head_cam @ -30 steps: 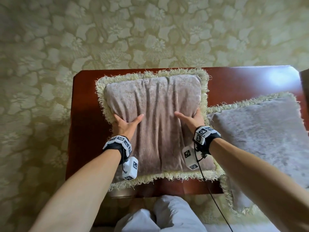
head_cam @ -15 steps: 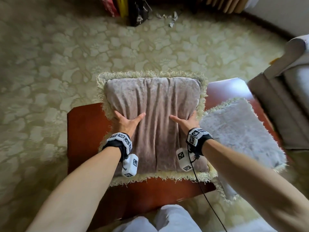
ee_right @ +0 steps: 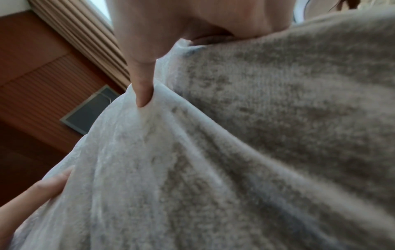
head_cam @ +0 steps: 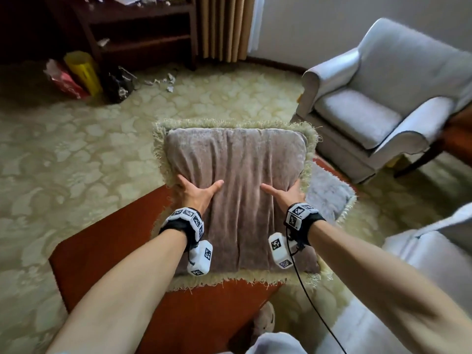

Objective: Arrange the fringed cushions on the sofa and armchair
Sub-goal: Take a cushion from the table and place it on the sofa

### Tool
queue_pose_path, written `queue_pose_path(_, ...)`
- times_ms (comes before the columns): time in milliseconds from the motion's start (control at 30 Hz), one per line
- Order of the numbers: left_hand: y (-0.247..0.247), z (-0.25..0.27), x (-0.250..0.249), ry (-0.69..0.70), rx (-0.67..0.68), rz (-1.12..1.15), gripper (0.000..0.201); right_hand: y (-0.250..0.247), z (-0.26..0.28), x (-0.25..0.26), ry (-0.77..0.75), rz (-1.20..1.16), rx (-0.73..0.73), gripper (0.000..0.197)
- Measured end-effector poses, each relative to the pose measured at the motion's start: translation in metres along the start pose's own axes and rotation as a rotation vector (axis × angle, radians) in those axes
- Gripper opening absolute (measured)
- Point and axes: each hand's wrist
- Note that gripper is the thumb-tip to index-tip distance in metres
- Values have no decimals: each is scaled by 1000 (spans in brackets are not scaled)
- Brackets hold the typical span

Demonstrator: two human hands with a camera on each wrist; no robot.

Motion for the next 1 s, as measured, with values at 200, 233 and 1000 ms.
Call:
queue_pose_path(200,64,55,-42,144,136,-111,130,-88,16,-46,103,-102,-199,137)
queue_pose_path(233,76,65,-48,161,169,-135,131,-104,19,-57,121,-129,-232,136)
queue_pose_path(1000,396,412,-80,671,642,-624,134,-408,140,-388,495,-631,-778,121)
Point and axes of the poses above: each hand's wrist, its own z-axis away from the middle knuckle, its own y-axis out of the palm, x = y × z
